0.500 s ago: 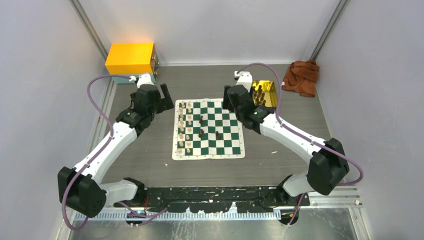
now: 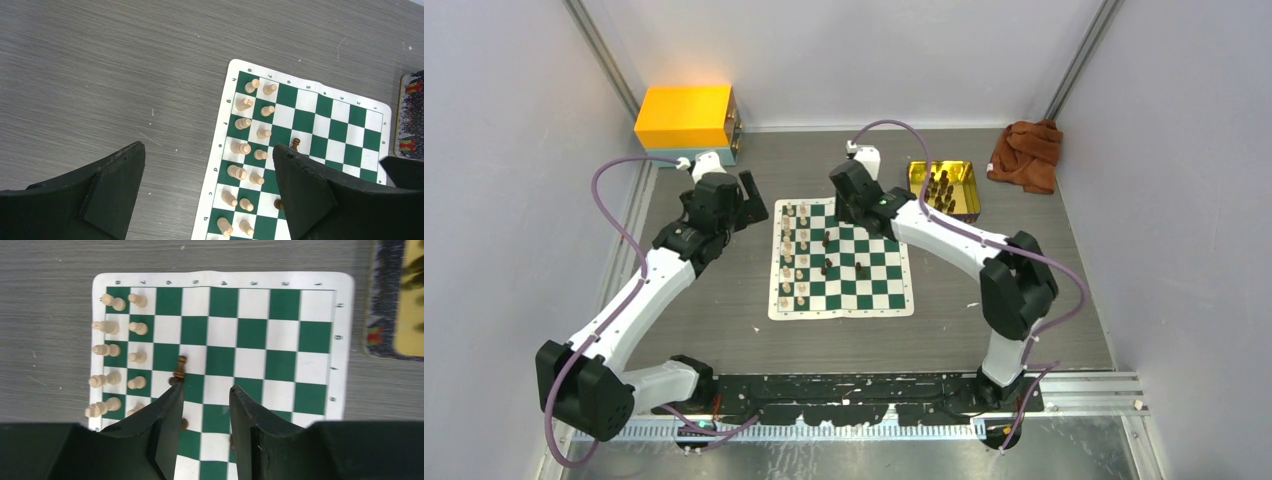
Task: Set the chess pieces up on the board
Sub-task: Pick up the chess piece from the chessboard.
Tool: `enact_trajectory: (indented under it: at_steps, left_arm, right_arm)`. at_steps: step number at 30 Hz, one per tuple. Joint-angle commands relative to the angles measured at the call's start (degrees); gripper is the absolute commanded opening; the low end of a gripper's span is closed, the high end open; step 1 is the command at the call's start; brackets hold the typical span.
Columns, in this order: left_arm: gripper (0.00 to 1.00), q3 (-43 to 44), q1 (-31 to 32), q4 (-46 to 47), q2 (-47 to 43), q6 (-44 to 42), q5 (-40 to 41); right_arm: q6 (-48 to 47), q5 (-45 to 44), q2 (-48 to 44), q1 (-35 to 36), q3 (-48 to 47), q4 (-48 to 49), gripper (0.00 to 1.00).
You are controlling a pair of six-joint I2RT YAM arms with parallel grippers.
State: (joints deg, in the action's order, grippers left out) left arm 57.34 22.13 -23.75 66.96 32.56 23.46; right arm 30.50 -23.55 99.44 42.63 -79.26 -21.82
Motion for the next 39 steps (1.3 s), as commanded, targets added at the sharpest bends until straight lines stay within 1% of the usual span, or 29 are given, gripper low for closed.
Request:
enact_trajectory:
  at_steps: [1, 10, 18, 29, 39]
  left_arm:
    - [0.99, 0.11, 0.28, -0.81, -1.66, 0.47, 1.89]
    - [0.99, -0.20, 0.37, -1.52, -1.65, 0.91, 0.75]
    - [0.99, -0.73, 0.37, -1.30, -1.87, 1.10, -0.17]
    - [0.99, -0.84, 0.37, -1.46, -2.57, 0.78, -0.21]
    - [0.99, -1.31, 0.37, -1.60, -3.33, 0.95, -0.93]
  right_arm:
    - [6.07, 2.51, 5.67, 0.84, -7.89, -4.22, 0.45]
    - [11.01, 5.13, 16.75, 0.88, -18.07, -8.15, 0.46]
    - [13.47, 6.59, 23.40, 0.91, -23.33, -9.55, 0.46]
    - [14.21, 6.54, 27.79, 0.92, -27.04, -11.33, 0.47]
    - [14.59, 6.41, 29.61, 1.01, -26.97, -11.57, 0.47]
